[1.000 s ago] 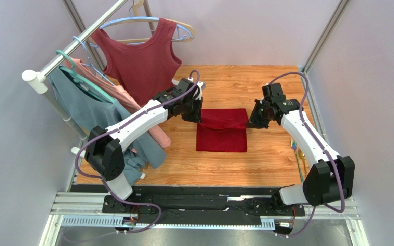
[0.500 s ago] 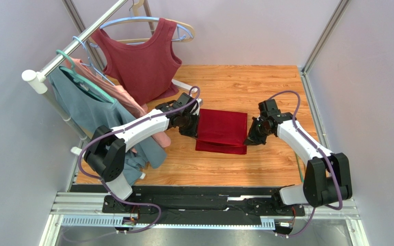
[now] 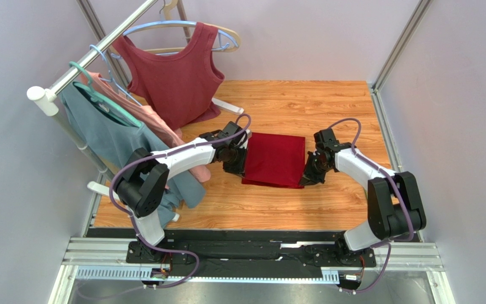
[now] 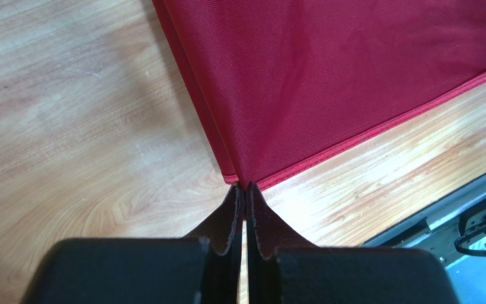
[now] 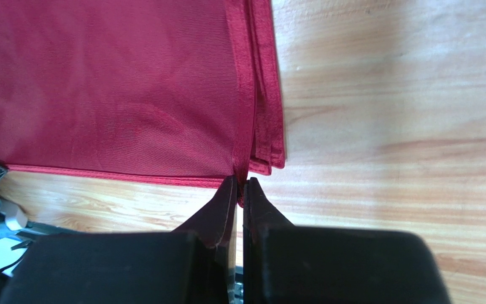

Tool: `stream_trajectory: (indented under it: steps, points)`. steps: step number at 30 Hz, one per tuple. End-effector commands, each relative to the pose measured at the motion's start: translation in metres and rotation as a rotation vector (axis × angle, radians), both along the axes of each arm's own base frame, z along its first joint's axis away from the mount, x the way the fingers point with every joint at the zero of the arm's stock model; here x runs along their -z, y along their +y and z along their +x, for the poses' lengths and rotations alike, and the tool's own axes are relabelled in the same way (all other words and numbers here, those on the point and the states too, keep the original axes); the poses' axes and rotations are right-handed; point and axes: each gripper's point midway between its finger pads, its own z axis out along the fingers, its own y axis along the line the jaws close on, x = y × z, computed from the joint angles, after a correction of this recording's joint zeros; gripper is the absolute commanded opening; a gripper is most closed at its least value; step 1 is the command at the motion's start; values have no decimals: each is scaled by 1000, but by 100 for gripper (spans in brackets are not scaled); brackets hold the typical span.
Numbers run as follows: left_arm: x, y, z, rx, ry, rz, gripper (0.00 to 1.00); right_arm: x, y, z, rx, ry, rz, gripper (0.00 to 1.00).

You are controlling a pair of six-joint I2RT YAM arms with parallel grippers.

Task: Fold the napkin into a case and place the utensils inside
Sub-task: Fold the rectangle-folded napkin at the center of the board.

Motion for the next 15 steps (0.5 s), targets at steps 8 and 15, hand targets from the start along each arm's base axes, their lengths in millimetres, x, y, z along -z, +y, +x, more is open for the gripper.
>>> stream_trajectory:
  steps: [8,15]
  points:
    - [11,-1,-11,-5,27,-38,20,12,-8,11,-35,-26,-51,3]
    - [-64,6,-16,32,-106,-115,62,-42,-31,31,-63,-188,-182,48]
